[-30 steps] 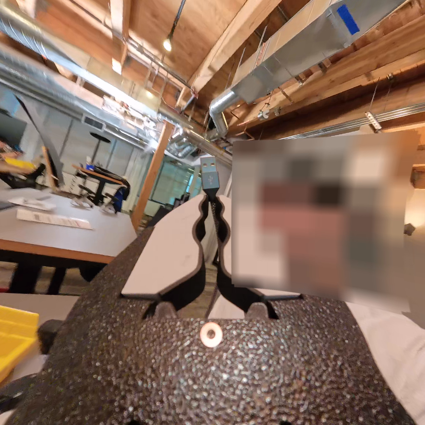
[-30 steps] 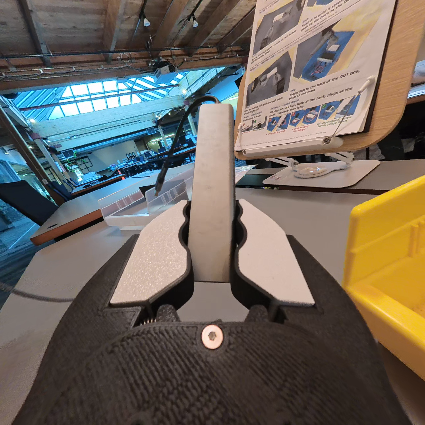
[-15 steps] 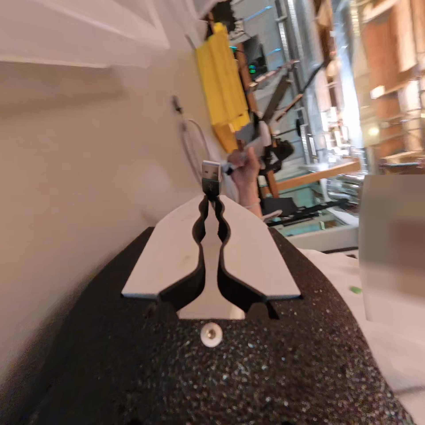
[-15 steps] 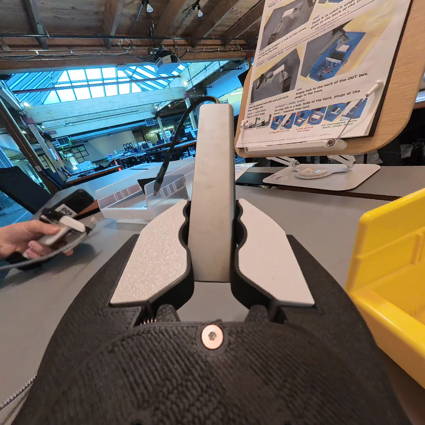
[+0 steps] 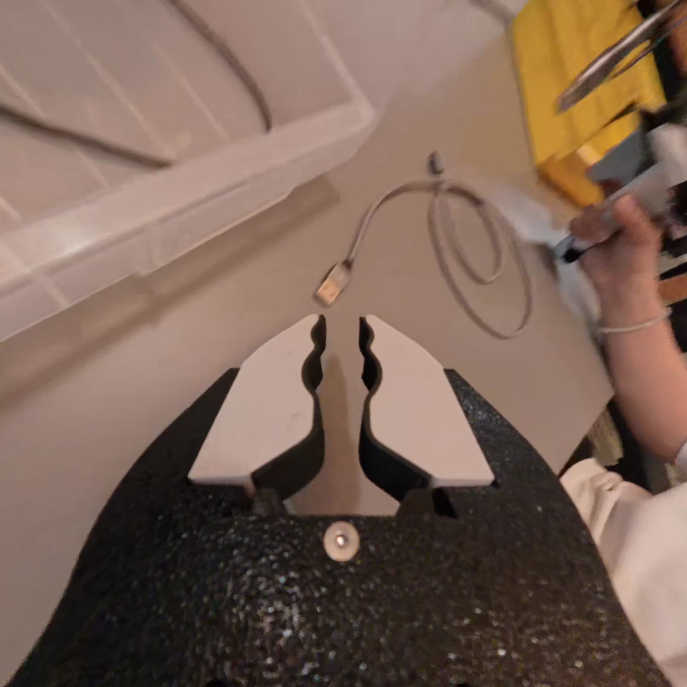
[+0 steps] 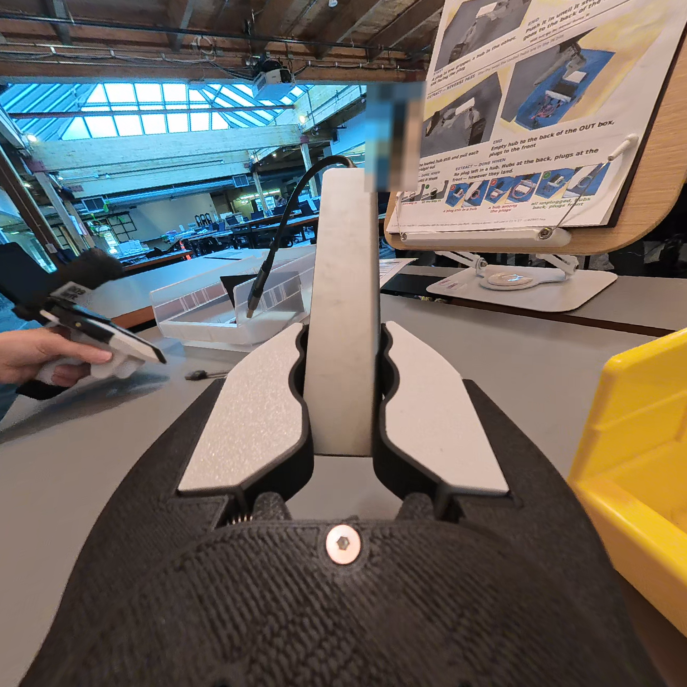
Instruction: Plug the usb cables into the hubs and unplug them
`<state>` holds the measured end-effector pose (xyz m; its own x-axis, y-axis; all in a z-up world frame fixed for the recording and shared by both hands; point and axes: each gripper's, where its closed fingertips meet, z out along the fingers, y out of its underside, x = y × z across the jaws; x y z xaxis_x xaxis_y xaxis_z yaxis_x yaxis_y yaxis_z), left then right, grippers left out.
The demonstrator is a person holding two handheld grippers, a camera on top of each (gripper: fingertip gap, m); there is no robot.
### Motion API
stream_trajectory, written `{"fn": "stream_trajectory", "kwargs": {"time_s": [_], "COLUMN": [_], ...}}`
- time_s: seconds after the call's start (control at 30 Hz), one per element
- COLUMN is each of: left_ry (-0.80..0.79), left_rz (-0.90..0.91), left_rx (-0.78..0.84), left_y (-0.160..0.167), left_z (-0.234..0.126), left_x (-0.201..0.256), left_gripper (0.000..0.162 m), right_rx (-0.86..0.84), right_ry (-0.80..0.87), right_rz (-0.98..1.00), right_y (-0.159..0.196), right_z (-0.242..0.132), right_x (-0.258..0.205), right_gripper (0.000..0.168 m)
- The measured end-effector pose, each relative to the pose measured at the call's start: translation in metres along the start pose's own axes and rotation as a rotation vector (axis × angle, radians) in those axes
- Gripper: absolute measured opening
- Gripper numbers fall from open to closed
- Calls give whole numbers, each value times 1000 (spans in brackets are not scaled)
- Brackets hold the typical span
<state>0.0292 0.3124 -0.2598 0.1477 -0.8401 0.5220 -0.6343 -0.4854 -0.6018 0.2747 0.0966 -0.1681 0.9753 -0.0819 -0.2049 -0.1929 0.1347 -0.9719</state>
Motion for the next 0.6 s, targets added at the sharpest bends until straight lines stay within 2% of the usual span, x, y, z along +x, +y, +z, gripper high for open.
{"fn": "stream_trajectory", "kwargs": {"time_s": [0.07, 0.13, 0.23, 0.27, 0.4, 0.5, 0.53, 0.6], "left_ry": [59, 58, -74, -116, -166, -191, -183, -181], "left_rz": [48, 224, 522, 577, 646, 652, 649, 646], "left_rx": [79, 100, -14, -78, -309, -286, -299, -332], "left_y": [-19, -33, -35, -31, -3, -6, -4, 0], "left_z": [-3, -3, 9, 15, 38, 45, 46, 45], "left_x": [23, 41, 36, 27, -3, -7, -6, -4], "left_gripper": [18, 22, 41, 42, 36, 27, 13, 12], "right_rx": [1, 3, 9, 10, 10, 12, 11, 10], "right_ry": [0, -2, -5, -5, -11, -13, -15, -14], "right_rz": [6, 12, 18, 20, 29, 34, 35, 36], "right_y": [0, 0, -1, -1, -1, -2, -2, -1], "right_z": [0, 0, -1, -1, -1, -2, -1, -1], "right_x": [1, 1, 1, 1, 2, 2, 2, 2], "right_gripper": [36, 36, 36, 36, 36, 36, 36, 36]}}
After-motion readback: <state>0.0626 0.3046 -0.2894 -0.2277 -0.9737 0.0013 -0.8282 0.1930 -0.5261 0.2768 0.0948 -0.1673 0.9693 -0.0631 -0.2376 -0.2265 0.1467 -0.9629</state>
